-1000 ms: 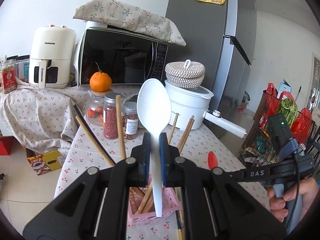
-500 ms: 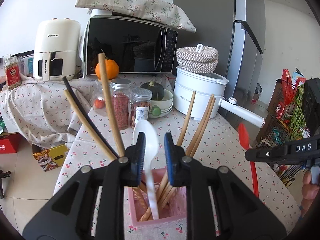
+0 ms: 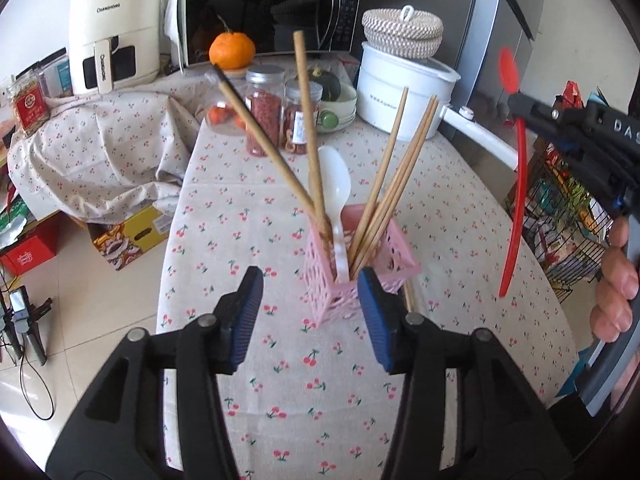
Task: Organize utensils
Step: 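Lower the red spoon into the pink basket and open the right gripper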
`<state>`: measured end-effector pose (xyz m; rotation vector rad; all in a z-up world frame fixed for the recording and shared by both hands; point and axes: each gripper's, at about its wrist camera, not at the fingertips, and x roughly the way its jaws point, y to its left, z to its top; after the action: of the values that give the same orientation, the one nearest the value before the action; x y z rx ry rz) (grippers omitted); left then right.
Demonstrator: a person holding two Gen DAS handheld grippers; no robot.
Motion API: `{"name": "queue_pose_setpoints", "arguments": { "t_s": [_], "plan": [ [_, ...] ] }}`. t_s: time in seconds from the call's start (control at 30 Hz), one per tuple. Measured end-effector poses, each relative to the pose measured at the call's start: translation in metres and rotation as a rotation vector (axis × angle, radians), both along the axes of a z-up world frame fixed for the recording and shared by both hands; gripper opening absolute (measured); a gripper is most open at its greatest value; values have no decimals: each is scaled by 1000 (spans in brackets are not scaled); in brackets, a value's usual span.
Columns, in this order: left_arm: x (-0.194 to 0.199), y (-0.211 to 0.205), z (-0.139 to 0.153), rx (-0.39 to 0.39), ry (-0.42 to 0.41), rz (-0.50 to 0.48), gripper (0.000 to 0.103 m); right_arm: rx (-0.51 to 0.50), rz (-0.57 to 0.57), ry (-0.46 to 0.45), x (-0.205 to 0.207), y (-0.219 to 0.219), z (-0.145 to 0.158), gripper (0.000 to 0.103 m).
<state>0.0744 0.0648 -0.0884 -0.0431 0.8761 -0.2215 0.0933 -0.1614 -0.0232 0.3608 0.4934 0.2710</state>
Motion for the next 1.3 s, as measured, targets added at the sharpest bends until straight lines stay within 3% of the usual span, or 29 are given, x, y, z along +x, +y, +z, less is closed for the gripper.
{"name": "queue_pose_setpoints", "arguments": {
  "t_s": [0.13,0.27,0.47,0.87,0.9,1.03,1.3],
  "plan": [
    [1,14,-11,29,70,12,53,-78,-40,-133,-1,35,8,8],
    [5,21,-13,31,111,0,54,-150,-91,-191,3,62,-3,8],
    [6,26,-9,26,119,-9,59,-155,-188,-177,12,71,-31,8],
    [9,28,-12,22,143,-4,62,-134,-237,-200,9,70,-44,9],
    [10,28,-12,22,144,-5,62,-129,-238,-194,8,69,-46,10],
    [11,30,-11,22,143,16,66,-145,-226,-209,-5,64,-43,37],
    [13,27,-10,-46,164,21,75,-208,-252,-212,-20,21,-3,49]
  ]
}}
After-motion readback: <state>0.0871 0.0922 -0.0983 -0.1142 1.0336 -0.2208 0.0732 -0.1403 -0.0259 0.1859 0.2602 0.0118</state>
